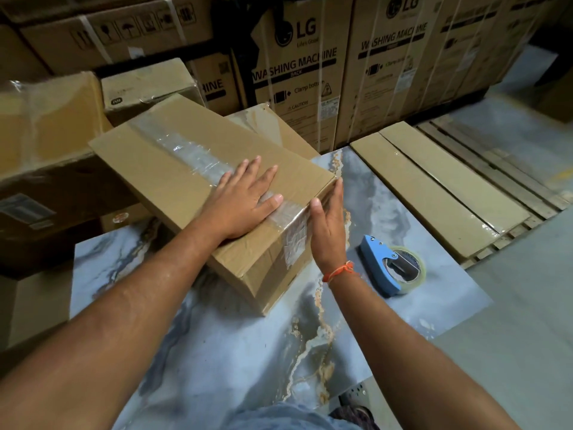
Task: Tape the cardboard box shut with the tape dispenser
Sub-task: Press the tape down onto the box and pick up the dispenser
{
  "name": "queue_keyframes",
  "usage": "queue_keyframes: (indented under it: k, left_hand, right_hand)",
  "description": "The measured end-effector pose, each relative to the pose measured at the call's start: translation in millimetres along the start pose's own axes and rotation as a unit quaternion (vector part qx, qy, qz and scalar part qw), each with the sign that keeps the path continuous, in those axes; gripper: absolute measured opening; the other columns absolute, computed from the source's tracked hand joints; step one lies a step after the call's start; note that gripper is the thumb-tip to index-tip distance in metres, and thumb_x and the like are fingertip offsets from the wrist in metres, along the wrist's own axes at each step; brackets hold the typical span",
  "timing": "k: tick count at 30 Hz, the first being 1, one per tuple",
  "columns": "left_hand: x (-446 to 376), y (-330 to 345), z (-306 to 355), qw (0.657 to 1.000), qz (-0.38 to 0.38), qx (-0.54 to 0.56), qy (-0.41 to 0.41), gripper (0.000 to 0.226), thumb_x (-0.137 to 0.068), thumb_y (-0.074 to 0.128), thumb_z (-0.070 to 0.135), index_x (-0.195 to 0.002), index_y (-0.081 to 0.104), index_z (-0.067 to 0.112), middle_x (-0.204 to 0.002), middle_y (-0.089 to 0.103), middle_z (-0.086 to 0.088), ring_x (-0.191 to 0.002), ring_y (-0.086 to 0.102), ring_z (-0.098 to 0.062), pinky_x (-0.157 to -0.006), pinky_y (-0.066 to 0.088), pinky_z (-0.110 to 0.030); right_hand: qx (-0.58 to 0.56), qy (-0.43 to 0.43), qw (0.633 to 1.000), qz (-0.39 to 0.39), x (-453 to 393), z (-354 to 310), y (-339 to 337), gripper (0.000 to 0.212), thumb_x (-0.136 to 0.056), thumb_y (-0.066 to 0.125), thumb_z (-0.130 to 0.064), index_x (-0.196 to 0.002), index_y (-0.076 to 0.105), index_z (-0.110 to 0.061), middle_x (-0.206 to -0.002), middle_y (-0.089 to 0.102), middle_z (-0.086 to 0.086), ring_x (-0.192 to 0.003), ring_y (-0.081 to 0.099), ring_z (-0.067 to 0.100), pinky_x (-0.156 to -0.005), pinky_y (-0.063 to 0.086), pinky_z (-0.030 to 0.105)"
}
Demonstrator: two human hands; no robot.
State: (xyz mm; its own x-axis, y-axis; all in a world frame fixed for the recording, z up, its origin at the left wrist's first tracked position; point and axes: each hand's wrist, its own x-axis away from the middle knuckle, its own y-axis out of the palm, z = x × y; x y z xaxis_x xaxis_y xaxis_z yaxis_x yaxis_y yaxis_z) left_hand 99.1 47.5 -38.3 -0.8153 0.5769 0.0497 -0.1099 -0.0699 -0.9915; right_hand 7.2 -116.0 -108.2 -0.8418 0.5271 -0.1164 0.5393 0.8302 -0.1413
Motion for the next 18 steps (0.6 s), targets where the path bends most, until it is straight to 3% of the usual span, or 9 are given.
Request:
queue_keyframes:
  k: [3, 6, 7, 9, 13, 18]
  left_hand:
    - [6.2, -2.7, 1.6, 1.000, 0.025, 0.011, 0.005, 0.069, -0.104, 0.027, 0.064, -0.165, 0.010, 0.035, -0.175, 0.003, 0.000, -0.161, 0.002, -0.020, -0.128, 0.005, -0.047]
    - [19.8, -5.4, -3.5, 0.999, 0.031, 0.030, 0.007, 0.076, -0.096, 0.021, 0.069, -0.164, 0.017, 0.035, -0.174, 0.010, 0.004, -0.161, 0.007, -0.018, -0.129, 0.009, -0.047]
    - [26.2, -6.1, -8.3, 0.999, 0.028, 0.034, 0.005, 0.078, -0.094, 0.019, 0.071, -0.164, 0.018, 0.036, -0.174, 0.010, 0.006, -0.161, 0.007, -0.016, -0.129, 0.010, -0.047]
    - [41.7, -6.2, -21.5, 0.999, 0.024, 0.041, -0.001, 0.079, -0.092, 0.017, 0.072, -0.163, 0.018, 0.039, -0.174, 0.010, 0.009, -0.160, 0.007, -0.013, -0.130, 0.011, -0.047]
    - [74.5, -8.2, -46.3, 0.998, 0.017, 0.054, -0.012, 0.080, -0.091, 0.018, 0.074, -0.163, 0.018, 0.041, -0.173, 0.008, 0.012, -0.160, 0.005, -0.010, -0.130, 0.010, -0.045]
    - [97.0, -11.3, -51.3, 0.996, 0.006, 0.071, -0.045, 0.085, -0.086, 0.014, 0.075, -0.163, 0.020, 0.039, -0.174, 0.007, 0.008, -0.160, 0.002, -0.013, -0.129, 0.005, -0.042]
  right_hand:
    - [0.005, -0.037, 0.999, 0.007, -8.1, -5.6, -4.9, 0.070, -0.098, 0.046, -0.043, -0.158, 0.014, -0.028, -0.164, 0.024, -0.002, -0.150, 0.025, 0.011, -0.122, 0.027, 0.038]
    - [0.029, -0.072, 0.997, -0.005, 2.8, -6.4, -2.1, 0.063, -0.097, 0.048, -0.041, -0.155, 0.027, -0.030, -0.153, 0.038, 0.002, -0.135, 0.036, -0.006, -0.106, 0.025, 0.003]
    - [0.037, -0.077, 0.996, -0.015, 9.5, -5.5, 0.7, 0.059, -0.097, 0.049, -0.040, -0.153, 0.032, -0.030, -0.147, 0.041, 0.002, -0.129, 0.037, -0.012, -0.101, 0.024, -0.003]
    - [0.046, -0.085, 0.995, -0.038, 23.7, -5.7, 6.1, 0.054, -0.096, 0.051, -0.040, -0.148, 0.040, -0.031, -0.140, 0.043, 0.002, -0.124, 0.037, -0.015, -0.099, 0.025, -0.004]
    - [0.058, -0.102, 0.991, -0.068, 48.0, -12.2, 20.7, 0.053, -0.093, 0.052, -0.048, -0.143, 0.043, -0.031, -0.136, 0.045, 0.003, -0.127, 0.042, 0.004, -0.102, 0.027, 0.000]
    - [0.045, -0.093, 0.991, -0.086, 68.4, -17.1, 28.9, 0.057, -0.098, 0.054, -0.041, -0.150, 0.036, -0.030, -0.141, 0.044, -0.002, -0.133, 0.039, 0.002, -0.107, 0.026, 0.004]
